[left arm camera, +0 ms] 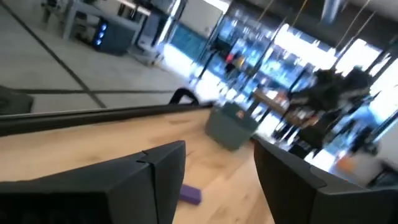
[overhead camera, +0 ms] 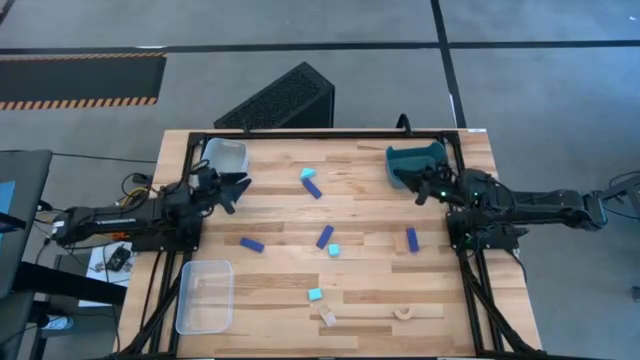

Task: Sort & place blocks by color
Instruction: Put the light blue block into the dark green bin

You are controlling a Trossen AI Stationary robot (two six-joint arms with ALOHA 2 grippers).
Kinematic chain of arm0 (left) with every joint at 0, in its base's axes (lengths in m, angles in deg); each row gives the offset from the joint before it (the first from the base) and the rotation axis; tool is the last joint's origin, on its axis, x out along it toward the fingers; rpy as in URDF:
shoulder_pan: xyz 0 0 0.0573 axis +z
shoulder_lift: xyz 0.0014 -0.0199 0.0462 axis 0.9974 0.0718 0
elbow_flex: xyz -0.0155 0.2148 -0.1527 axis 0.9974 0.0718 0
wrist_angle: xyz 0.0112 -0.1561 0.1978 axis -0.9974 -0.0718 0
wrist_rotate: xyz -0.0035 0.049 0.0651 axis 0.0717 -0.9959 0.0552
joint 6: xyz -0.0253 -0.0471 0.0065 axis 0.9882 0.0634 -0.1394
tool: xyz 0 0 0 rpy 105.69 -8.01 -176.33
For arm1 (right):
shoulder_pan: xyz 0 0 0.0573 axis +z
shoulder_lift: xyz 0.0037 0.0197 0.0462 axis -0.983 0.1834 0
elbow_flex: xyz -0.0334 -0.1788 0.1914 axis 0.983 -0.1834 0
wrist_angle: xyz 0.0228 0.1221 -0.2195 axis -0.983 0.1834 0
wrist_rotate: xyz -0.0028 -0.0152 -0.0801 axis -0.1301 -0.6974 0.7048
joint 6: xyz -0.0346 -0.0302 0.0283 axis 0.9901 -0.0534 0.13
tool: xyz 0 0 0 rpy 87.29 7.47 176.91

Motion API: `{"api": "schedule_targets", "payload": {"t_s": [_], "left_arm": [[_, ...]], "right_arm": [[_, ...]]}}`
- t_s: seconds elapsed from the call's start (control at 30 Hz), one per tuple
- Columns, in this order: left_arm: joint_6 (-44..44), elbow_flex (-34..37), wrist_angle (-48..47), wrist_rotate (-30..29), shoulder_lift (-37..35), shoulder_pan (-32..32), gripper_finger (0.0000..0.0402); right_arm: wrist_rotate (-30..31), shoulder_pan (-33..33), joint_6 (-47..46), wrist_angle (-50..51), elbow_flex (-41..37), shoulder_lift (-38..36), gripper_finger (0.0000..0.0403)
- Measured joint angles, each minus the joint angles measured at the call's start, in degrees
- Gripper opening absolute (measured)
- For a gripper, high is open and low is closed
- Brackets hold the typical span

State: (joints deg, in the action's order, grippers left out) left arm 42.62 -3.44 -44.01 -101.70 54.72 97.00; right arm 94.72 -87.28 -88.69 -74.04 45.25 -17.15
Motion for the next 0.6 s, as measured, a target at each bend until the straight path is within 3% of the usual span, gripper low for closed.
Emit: {"api": "schedule_targets", "payload": {"t_s": [0.1, 0.27, 0.6], "left_arm": [[-1.6, -3.9, -0.3, 0.7, 8.6, 2.2, 0.0181], [0.3, -11.1, -0.2, 8.3, 24.7, 7.0, 0.0182], [-3.8, -30.0, -0.5, 15.6, 53.3, 13.0, 0.0215]], "right_arm": [[-2.7, 0.0, -0.1, 0.0, 2.0, 2.6, 0.0005], [-3.2, 1.0, -0.8, 1.9, 5.9, 5.3, 0.0013], [-2.4, 4.3, -1.0, 28.1, 15.3, 5.7, 0.0008]]}}
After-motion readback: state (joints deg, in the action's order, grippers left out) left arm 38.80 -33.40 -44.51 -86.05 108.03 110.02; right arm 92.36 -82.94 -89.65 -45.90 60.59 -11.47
